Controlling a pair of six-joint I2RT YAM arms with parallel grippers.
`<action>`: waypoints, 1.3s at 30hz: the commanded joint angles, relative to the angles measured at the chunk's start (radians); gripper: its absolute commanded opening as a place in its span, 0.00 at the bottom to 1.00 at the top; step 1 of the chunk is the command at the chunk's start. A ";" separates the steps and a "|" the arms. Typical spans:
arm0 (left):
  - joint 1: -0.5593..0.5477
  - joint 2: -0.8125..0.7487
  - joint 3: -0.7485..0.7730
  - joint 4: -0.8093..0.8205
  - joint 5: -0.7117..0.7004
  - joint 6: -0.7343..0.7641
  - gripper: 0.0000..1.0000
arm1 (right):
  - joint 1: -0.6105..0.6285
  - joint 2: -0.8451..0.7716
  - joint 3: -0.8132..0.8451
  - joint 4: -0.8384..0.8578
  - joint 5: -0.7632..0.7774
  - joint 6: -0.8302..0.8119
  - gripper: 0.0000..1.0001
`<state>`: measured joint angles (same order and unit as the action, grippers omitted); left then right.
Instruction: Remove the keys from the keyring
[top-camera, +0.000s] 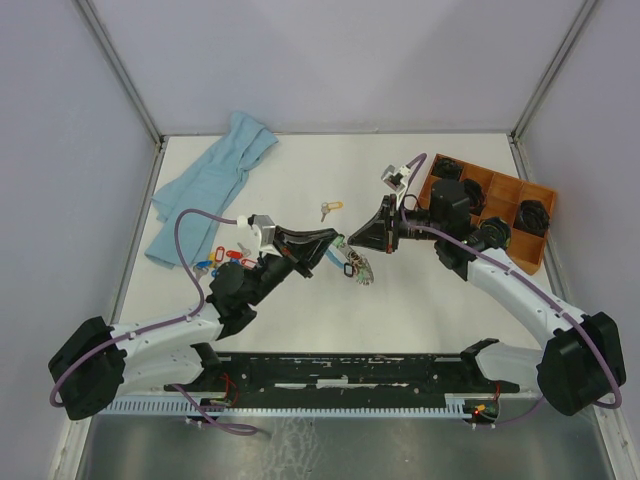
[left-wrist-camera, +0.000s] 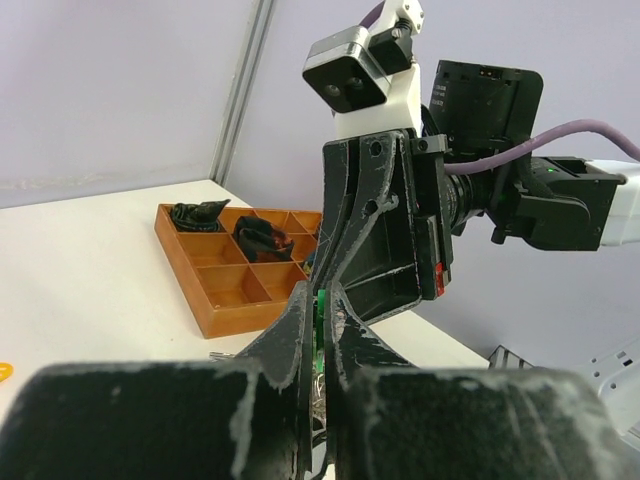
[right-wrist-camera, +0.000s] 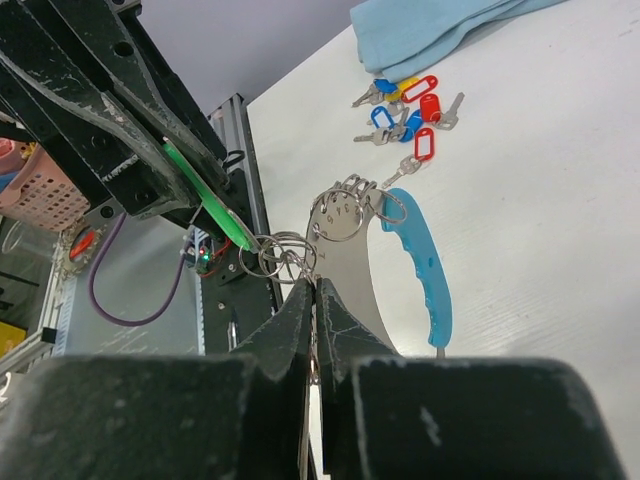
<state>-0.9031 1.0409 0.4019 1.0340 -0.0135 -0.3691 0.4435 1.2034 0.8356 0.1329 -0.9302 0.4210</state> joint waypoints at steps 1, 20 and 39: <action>0.006 -0.028 0.046 0.057 -0.022 -0.007 0.03 | 0.001 -0.026 0.022 0.016 0.010 -0.040 0.10; 0.021 -0.035 0.047 0.053 0.010 -0.020 0.03 | 0.000 -0.033 0.037 -0.042 -0.095 -0.200 0.56; 0.023 0.045 0.117 0.045 0.268 -0.073 0.03 | -0.024 -0.129 0.113 -0.494 -0.242 -0.924 0.73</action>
<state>-0.8848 1.0698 0.4568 1.0000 0.1814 -0.3965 0.4232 1.0828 0.9237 -0.3260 -1.1233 -0.4034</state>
